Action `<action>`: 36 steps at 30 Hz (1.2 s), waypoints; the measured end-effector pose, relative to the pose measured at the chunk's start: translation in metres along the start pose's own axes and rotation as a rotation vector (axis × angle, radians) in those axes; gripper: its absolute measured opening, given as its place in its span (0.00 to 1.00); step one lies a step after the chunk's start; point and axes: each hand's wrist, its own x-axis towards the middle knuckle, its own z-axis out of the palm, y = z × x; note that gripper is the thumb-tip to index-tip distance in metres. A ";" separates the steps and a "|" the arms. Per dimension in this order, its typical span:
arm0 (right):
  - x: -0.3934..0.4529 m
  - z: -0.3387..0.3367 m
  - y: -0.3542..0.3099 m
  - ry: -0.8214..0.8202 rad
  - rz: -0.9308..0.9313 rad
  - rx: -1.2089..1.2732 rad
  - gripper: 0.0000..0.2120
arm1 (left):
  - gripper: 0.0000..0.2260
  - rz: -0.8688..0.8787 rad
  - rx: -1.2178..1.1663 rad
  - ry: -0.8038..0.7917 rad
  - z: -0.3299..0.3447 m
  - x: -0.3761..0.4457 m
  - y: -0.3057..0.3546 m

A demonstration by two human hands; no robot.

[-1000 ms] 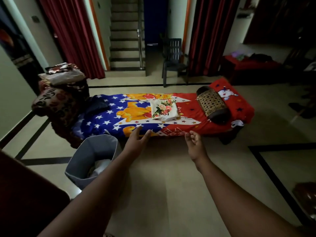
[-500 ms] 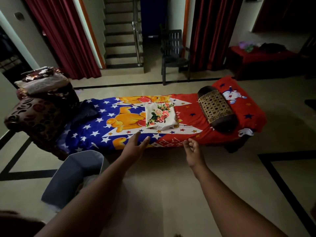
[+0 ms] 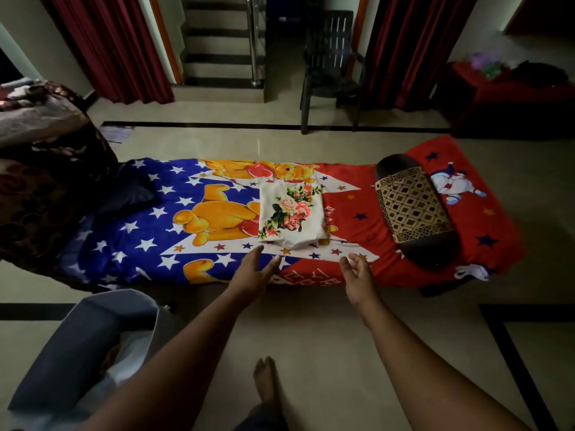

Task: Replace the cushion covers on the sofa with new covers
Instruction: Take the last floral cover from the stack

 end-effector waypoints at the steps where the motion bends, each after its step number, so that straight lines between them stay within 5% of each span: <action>1: 0.021 0.007 -0.002 -0.008 0.011 -0.014 0.26 | 0.33 -0.016 0.000 -0.004 -0.003 0.024 -0.002; 10: 0.155 0.036 -0.028 -0.052 0.124 -0.153 0.23 | 0.33 -0.163 0.016 -0.066 -0.013 0.161 0.009; 15: 0.233 0.050 -0.013 -0.081 0.223 -0.174 0.36 | 0.35 -0.246 0.028 -0.148 0.009 0.222 0.015; 27: 0.476 0.079 0.130 -0.285 0.551 -0.342 0.16 | 0.34 -0.514 0.155 -0.277 0.134 0.382 -0.008; 36: 0.557 0.108 0.199 -0.254 0.723 -0.379 0.36 | 0.39 -0.398 0.467 -0.516 0.179 0.456 -0.032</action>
